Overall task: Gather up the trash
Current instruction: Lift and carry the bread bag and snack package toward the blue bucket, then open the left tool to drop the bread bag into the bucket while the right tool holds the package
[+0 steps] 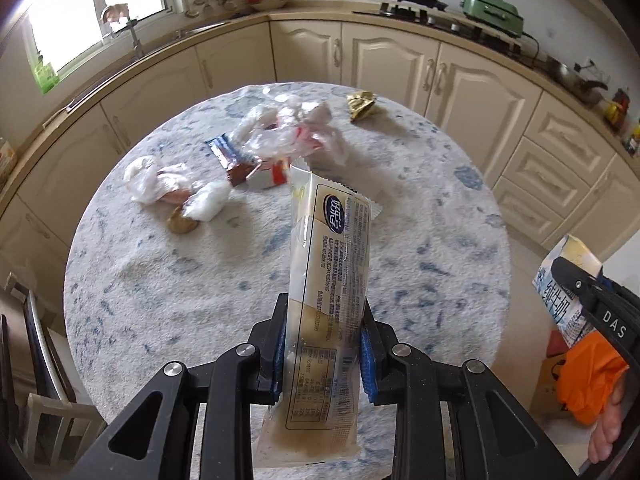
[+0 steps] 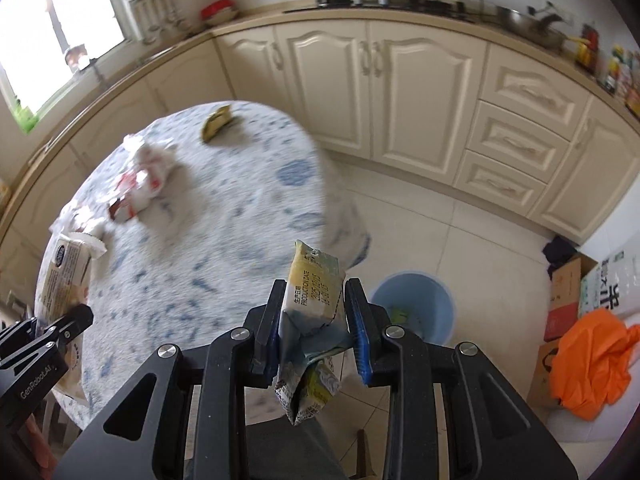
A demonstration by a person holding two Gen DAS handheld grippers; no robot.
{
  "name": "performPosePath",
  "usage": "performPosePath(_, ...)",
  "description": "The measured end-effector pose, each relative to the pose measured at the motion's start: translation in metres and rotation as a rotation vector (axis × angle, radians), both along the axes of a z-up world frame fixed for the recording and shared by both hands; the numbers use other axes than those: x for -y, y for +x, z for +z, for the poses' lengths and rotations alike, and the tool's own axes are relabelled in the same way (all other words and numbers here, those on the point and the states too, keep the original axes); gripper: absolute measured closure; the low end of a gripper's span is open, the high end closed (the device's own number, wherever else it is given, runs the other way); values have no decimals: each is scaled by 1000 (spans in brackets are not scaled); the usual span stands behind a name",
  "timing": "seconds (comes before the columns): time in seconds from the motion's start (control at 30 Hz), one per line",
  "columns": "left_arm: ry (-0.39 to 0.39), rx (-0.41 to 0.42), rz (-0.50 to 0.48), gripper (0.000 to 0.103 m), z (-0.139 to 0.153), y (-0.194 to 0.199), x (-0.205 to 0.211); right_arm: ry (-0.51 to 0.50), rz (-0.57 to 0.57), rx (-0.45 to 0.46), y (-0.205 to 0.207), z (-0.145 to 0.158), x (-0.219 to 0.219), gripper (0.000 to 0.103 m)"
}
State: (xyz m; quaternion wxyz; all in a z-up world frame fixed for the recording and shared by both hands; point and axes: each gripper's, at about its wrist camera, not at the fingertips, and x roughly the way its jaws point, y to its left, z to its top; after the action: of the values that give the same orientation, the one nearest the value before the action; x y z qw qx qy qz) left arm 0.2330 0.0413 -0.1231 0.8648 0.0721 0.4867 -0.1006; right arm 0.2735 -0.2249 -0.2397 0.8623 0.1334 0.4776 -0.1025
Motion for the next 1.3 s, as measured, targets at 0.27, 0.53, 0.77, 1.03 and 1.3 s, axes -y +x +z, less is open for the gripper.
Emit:
performPosePath(0.27,8,-22,-146,77,-9,10,74,9,-197,-19,-23,-10,80,74)
performPosePath(0.53,21,-66,-267,77,-25,29,153,20,-331,-67,-41,-24,141,74)
performPosePath(0.77,29,-104,-331,77,-46,54,215,26,-421,-97,-51,-36,183,74)
performPosePath(1.03,67,-133,-401,77,-79,70,277,25,-481,-114,-54,-46,219,74)
performPosePath(1.3,92,-186,-444,74,-109,87,324,3,-492,-125,-48,-53,240,74)
